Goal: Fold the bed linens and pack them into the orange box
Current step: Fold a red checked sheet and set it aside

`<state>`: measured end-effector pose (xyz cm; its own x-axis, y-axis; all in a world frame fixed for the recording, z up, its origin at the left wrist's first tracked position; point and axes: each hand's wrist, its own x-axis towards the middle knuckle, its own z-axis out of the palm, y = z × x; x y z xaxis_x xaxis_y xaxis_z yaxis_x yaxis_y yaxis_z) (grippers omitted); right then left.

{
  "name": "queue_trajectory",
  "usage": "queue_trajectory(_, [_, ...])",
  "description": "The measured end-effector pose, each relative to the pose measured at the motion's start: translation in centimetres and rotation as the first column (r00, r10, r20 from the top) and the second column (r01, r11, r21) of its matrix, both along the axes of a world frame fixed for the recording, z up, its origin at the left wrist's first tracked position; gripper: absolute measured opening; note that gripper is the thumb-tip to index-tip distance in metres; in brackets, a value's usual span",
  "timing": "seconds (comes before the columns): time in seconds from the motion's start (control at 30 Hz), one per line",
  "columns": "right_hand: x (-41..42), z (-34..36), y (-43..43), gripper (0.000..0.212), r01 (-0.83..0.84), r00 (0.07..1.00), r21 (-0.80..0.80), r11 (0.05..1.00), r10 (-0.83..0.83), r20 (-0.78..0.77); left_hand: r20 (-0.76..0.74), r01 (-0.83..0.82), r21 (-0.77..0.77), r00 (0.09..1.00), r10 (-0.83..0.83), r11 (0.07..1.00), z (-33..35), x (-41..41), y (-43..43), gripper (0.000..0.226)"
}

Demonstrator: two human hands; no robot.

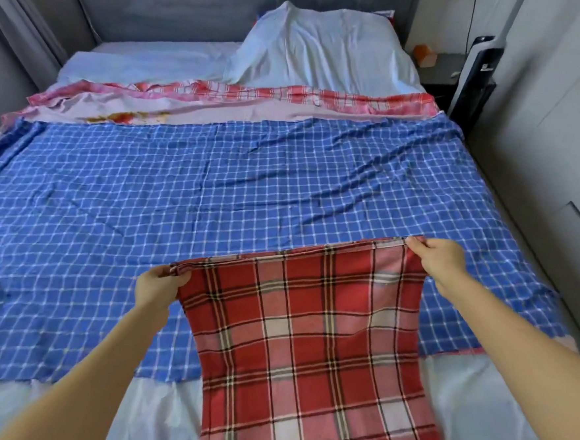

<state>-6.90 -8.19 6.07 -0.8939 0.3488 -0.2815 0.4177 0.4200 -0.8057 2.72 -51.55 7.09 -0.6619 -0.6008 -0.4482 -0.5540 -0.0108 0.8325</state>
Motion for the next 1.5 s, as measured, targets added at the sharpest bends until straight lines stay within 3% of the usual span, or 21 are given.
queue_trajectory(0.33, [-11.5,-10.8,-2.8,0.045,-0.016,1.000,-0.006,1.000,0.016,0.000,0.027,-0.061,-0.104,0.998,0.064,0.993,-10.7,-9.4,-2.3,0.025])
queue_trajectory(0.53, [-13.6,-17.1,-3.4,0.044,0.010,0.999,0.119,0.993,-0.015,0.038,0.067,-0.035,-0.180,0.997,0.048,0.983,-17.1,-12.2,-2.3,0.030])
queue_trajectory(0.6, [-13.1,-18.0,-3.7,0.051,-0.007,0.999,0.226,0.974,-0.004,0.046,0.102,-0.042,-0.197,0.993,0.063,0.979,-18.7,-12.1,-2.3,0.039])
queue_trajectory(0.7, [-11.1,-17.6,-3.7,0.042,-0.054,0.998,0.386,0.921,0.035,0.055,0.176,-0.033,-0.262,0.981,0.081,0.964,-19.7,-10.7,-2.1,0.065])
queue_trajectory(0.8, [-5.9,-16.4,-2.4,0.043,-0.098,0.995,0.420,0.902,0.078,0.066,0.206,0.010,-0.398,0.975,0.079,0.917,-18.8,-5.7,-0.6,0.067])
queue_trajectory(0.9, [2.8,-15.7,0.1,0.042,-0.179,0.979,0.458,0.871,0.110,0.173,0.240,-0.011,-0.392,0.964,0.113,0.920,-17.4,2.1,1.5,0.065])
queue_trajectory(1.0, [13.2,-16.4,4.1,0.051,-0.206,0.924,0.382,0.901,0.051,0.378,0.398,0.015,-0.333,0.908,0.127,0.943,-16.8,11.1,4.0,0.067])
queue_trajectory(1.1, [21.8,-18.5,7.7,0.080,-0.247,0.794,0.221,0.943,0.066,0.604,0.562,0.081,-0.246,0.824,0.074,0.966,-16.7,18.3,6.6,0.055])
queue_trajectory(1.13, [23.5,-19.1,8.2,0.075,-0.236,0.760,0.160,0.959,0.079,0.645,0.594,0.106,-0.210,0.803,0.041,0.972,-16.8,19.9,7.3,0.048])
queue_trajectory(1.23, [25.3,-16.8,6.6,0.024,-0.108,0.727,0.004,0.994,0.076,0.683,0.629,0.099,-0.068,0.777,-0.034,0.993,-16.6,22.9,8.7,0.036])
queue_trajectory(1.3, [25.3,-15.0,6.1,0.009,-0.023,0.729,-0.066,0.998,0.062,0.682,0.645,0.023,0.075,0.761,-0.066,0.997,-15.9,23.9,8.8,0.030])
queue_trajectory(1.37, [24.3,-13.1,6.3,0.009,0.016,0.750,-0.108,0.994,0.060,0.659,0.620,-0.032,0.161,0.781,-0.075,0.986,-14.9,24.2,8.6,0.024])
queue_trajectory(1.5, [20.7,-9.0,6.4,0.013,0.086,0.762,-0.125,0.988,0.015,0.647,0.519,-0.138,0.100,0.852,0.066,0.985,-11.0,21.6,7.6,0.027])
